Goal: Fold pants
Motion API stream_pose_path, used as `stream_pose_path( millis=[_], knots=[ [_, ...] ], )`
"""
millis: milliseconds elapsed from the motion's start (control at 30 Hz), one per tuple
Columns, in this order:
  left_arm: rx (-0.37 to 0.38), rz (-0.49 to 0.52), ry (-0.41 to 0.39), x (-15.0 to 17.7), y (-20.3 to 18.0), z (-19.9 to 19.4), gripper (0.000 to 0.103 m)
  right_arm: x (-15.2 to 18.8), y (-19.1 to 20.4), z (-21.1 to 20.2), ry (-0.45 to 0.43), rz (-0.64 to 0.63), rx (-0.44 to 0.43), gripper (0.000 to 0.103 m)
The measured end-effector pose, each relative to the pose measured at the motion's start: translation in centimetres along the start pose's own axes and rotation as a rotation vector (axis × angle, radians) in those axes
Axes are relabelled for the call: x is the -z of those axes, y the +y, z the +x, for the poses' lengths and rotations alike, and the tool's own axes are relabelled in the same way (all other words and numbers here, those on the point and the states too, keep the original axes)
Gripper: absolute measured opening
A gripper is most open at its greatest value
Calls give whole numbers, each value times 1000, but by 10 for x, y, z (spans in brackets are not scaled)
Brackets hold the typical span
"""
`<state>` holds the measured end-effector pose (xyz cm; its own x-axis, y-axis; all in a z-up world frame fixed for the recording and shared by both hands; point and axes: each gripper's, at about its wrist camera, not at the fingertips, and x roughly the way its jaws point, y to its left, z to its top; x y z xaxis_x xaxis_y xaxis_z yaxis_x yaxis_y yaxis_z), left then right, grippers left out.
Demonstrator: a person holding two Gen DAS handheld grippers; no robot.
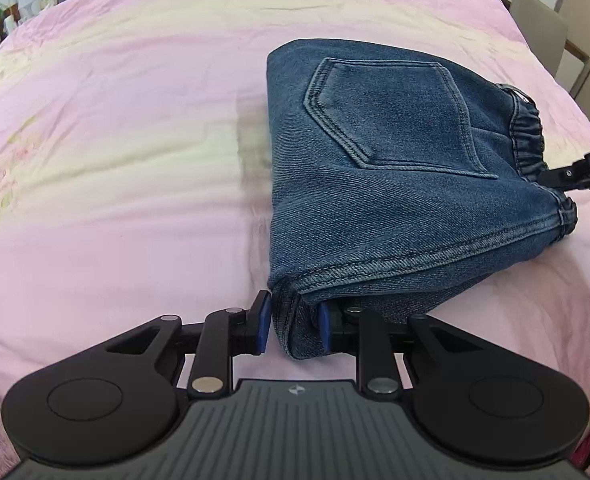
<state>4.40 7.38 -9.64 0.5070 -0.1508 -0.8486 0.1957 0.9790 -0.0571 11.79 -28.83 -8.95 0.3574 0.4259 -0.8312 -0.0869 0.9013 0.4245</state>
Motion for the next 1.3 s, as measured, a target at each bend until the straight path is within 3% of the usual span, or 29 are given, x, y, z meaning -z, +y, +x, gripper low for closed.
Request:
stream_pose_path(
  millis=[100, 167, 233, 400, 600, 733, 900, 1000, 1033, 1300],
  knots=[
    [11, 26, -4, 0, 0, -8, 27, -6, -7, -2, 5, 46, -34, 6],
    [34, 25, -12, 2, 2, -18, 28, -12, -10, -10, -1, 72, -62, 17],
    [50, 3, -27, -2, 5, -29, 29, -19, -14, -20, -14, 90, -91, 42],
    [124, -84, -83, -20, 19, -56, 30, -43, -19, -23, -33, 131, -134, 58],
    [105, -136, -81, -52, 14, -40, 31, -54, -42, 10, 2, 249, -198, 58],
    [108, -188, -50, -59, 13, -20, 31, -53, -57, 34, 13, 342, -294, 59],
    [90, -206, -30, -61, 7, -9, 31, -58, -59, 50, 4, 323, -324, 57],
    [94, -236, -23, -63, 8, -5, 31, -58, -59, 55, -11, 303, -321, 43],
    [92, -243, -23, -63, 8, -5, 31, -57, -57, 55, -15, 298, -348, 23],
    [70, -255, -50, -60, 14, -16, 31, -75, -11, 13, -91, 155, -294, 16]
  ],
)
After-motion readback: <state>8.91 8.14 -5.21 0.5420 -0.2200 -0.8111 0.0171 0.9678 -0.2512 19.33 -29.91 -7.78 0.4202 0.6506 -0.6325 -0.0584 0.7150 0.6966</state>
